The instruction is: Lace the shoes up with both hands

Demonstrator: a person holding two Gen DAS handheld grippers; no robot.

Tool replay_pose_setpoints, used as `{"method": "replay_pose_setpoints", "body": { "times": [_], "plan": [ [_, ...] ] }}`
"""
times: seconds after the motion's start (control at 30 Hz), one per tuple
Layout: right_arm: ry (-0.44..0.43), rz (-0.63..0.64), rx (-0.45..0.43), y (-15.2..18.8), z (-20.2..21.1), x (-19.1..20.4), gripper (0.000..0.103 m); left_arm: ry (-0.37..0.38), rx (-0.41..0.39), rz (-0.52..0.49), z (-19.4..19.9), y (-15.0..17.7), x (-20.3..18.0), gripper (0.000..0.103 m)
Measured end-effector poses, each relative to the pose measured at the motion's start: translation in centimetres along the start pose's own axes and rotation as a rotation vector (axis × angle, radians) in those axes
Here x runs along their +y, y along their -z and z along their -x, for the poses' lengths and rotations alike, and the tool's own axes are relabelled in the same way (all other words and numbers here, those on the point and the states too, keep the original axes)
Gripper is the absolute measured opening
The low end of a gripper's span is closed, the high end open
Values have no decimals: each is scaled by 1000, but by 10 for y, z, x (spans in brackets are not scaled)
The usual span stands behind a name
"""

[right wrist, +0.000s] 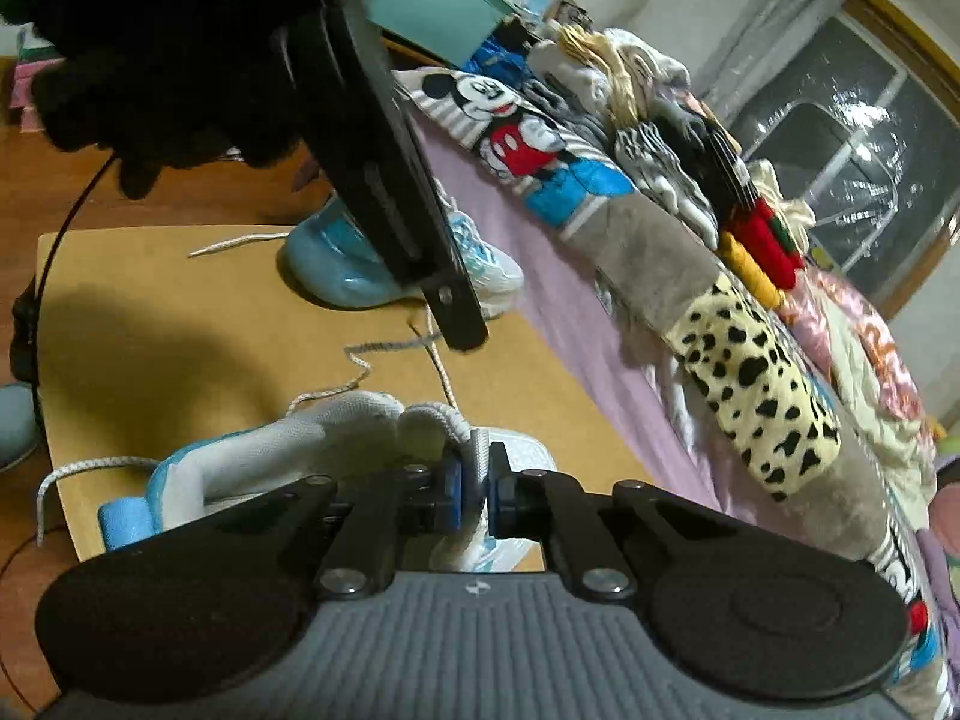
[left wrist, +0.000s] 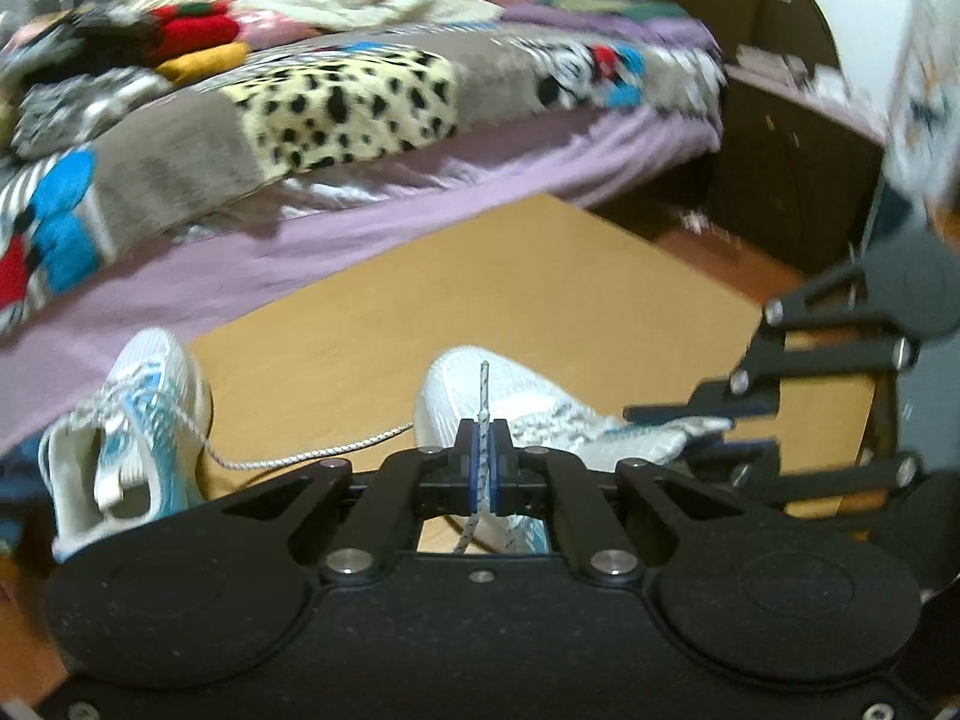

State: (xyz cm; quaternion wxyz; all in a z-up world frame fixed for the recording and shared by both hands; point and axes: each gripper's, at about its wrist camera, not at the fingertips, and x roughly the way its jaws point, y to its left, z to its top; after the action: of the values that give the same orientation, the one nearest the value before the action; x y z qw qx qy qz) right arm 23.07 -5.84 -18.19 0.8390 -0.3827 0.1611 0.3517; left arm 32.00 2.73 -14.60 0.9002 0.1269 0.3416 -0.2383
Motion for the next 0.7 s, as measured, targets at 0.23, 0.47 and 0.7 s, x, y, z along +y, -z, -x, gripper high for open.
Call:
{"method": "replay_pose_setpoints", "body": {
  "times": [0.23, 0.47, 0.7],
  "plan": [
    [3, -12, -16, 11, 0, 4, 14, -17, 46, -154, -13, 5, -11, 1],
    [-38, -62, -8, 17, -10, 4, 12, -2, 71, -323, -11, 7, -28, 1],
    [7, -61, -49, 13, 0, 2, 9, -19, 93, -486, -9, 8, -48, 1]
  ]
}}
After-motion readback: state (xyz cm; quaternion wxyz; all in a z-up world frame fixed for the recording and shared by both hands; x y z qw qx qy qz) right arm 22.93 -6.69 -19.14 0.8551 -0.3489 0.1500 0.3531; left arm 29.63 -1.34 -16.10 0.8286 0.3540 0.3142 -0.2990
